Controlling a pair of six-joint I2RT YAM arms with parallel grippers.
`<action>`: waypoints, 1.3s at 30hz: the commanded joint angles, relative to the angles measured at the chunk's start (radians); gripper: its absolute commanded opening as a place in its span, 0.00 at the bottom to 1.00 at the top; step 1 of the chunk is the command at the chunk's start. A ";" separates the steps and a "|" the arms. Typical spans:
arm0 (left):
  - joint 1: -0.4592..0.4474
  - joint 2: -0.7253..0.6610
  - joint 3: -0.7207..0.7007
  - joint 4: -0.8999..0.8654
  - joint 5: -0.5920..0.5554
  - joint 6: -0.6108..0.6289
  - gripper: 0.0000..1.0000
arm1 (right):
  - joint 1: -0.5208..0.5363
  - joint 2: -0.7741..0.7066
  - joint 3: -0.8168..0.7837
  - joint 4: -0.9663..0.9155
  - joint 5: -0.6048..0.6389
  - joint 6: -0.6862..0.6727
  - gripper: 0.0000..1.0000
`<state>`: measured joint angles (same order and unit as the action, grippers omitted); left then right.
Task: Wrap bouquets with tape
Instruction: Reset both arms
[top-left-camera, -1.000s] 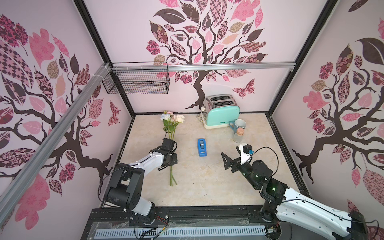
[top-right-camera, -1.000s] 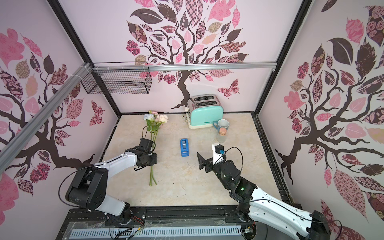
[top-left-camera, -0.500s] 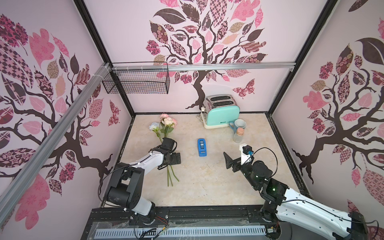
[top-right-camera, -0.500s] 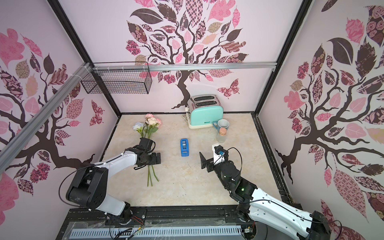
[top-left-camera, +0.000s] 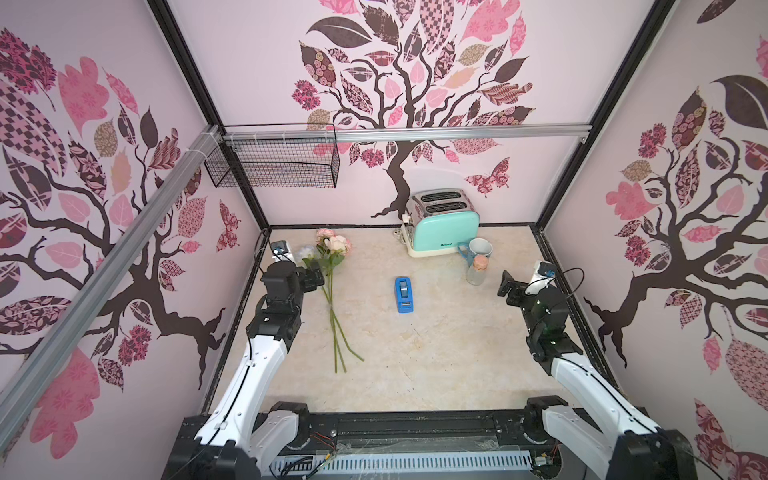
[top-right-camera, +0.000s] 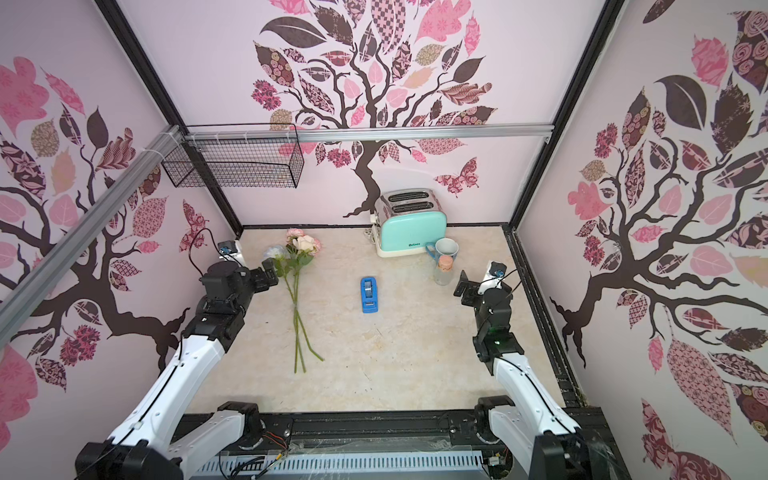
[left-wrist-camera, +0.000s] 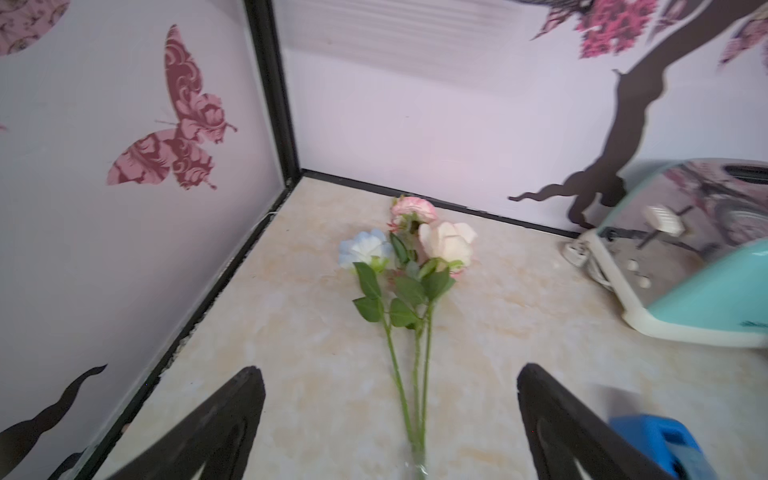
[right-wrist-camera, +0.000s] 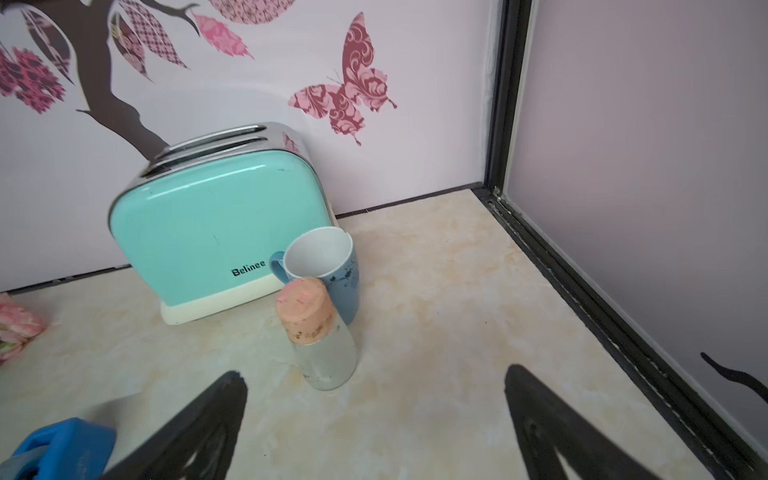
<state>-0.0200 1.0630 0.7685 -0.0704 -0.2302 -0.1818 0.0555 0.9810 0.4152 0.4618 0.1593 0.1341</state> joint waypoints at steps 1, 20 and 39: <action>0.110 0.095 -0.097 0.191 0.100 0.014 0.98 | -0.008 0.072 -0.006 0.103 -0.089 -0.041 1.00; 0.138 0.340 -0.431 0.893 0.236 0.062 0.98 | -0.018 0.400 -0.182 0.627 -0.117 -0.109 1.00; 0.045 0.490 -0.373 0.909 0.141 0.144 0.98 | -0.052 0.607 -0.155 0.799 -0.219 -0.099 1.00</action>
<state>0.0265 1.5639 0.3668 0.8558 -0.0608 -0.0517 0.0044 1.5719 0.2424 1.2251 -0.0685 0.0368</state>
